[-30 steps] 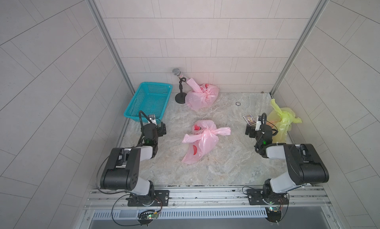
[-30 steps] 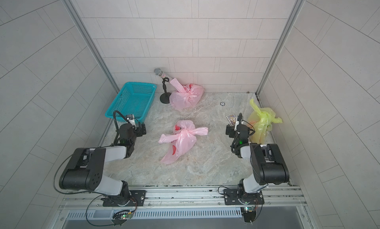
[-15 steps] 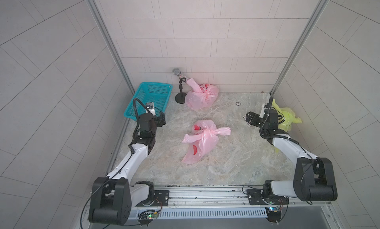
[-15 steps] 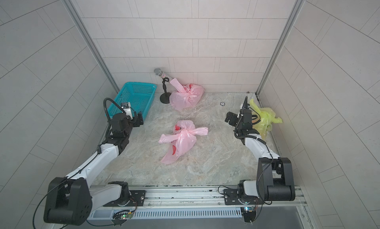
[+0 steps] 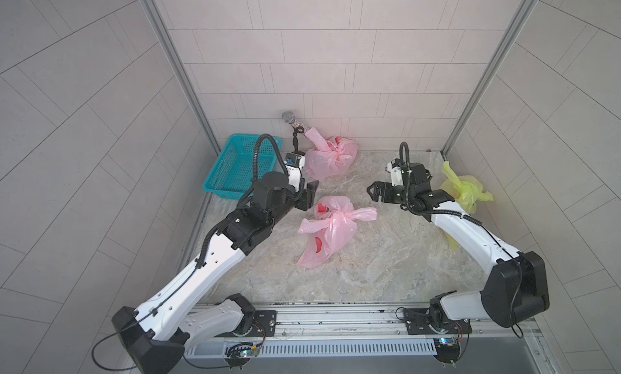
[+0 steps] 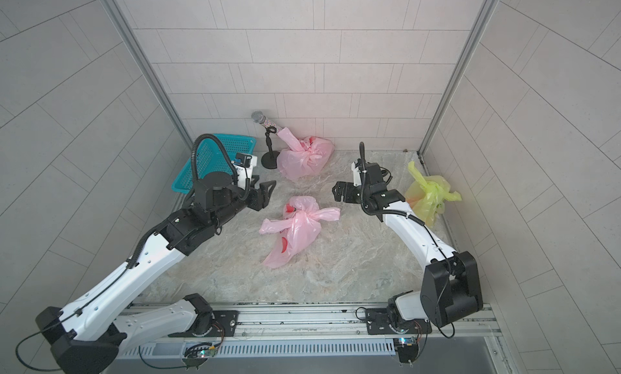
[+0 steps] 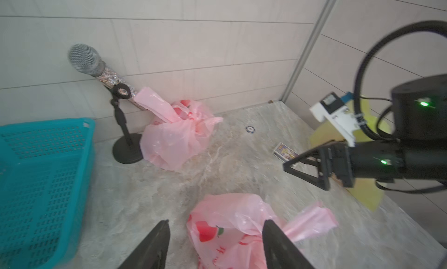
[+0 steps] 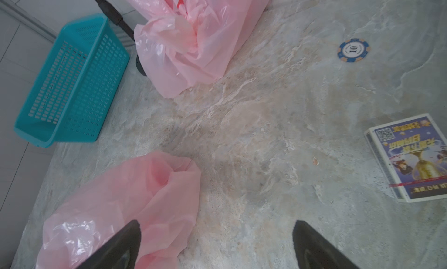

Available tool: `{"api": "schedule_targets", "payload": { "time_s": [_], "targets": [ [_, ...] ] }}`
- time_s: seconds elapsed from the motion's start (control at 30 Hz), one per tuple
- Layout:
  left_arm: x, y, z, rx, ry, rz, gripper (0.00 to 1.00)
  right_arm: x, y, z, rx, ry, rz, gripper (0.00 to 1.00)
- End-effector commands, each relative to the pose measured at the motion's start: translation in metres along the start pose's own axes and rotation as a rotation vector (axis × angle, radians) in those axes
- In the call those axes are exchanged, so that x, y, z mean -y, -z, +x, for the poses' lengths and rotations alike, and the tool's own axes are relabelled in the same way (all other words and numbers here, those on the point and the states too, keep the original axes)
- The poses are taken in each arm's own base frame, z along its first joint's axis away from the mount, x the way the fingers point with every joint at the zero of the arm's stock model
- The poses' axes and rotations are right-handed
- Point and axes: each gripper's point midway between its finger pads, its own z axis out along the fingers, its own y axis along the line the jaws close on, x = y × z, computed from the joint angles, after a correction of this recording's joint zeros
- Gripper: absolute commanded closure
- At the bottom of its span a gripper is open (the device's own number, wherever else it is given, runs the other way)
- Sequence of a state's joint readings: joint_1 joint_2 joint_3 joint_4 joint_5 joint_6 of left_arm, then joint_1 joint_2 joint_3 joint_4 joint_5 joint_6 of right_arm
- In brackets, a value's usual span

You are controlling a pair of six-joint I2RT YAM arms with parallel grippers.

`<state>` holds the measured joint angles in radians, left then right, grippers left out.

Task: Untie the knot of a plastic bag & take out the apple
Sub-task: Untie the plastic bag at the center of the board.

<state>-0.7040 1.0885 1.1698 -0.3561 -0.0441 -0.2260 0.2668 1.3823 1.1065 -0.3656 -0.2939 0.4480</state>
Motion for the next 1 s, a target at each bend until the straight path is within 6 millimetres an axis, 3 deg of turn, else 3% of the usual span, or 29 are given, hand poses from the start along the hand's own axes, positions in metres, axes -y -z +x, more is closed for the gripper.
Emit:
{"api": "schedule_targets", "payload": {
  "time_s": [0.0, 0.1, 0.27, 0.57, 0.73, 0.8, 0.97],
  "targets": [
    [0.026, -0.003, 0.047, -0.189, 0.092, 0.038, 0.35, -0.002, 0.009, 0.005, -0.043, 0.021, 0.033, 0.0],
    [0.05, -0.006, 0.065, -0.258, 0.103, 0.087, 0.35, 0.001, 0.015, 0.002, -0.042, 0.027, 0.064, 0.0],
    [0.082, -0.021, 0.113, -0.41, 0.067, 0.119, 0.35, 0.003, 0.022, 0.002, -0.041, 0.029, 0.085, 0.0],
    [0.07, -0.042, 0.161, -0.574, 0.065, -0.015, 0.3, 0.007, 0.019, 0.011, -0.083, 0.03, 0.09, 0.0],
    [0.047, -0.056, 0.178, -0.605, 0.02, -0.158, 0.26, 0.005, 0.019, 0.012, -0.089, 0.03, 0.078, 0.01],
    [0.037, -0.064, 0.179, -0.592, -0.002, -0.206, 0.32, 0.004, 0.018, 0.012, -0.09, 0.03, 0.073, 0.0],
    [0.006, -0.076, 0.169, -0.52, -0.027, -0.304, 0.75, -0.001, 0.019, 0.011, -0.09, 0.035, 0.046, 0.0]
  ]
}}
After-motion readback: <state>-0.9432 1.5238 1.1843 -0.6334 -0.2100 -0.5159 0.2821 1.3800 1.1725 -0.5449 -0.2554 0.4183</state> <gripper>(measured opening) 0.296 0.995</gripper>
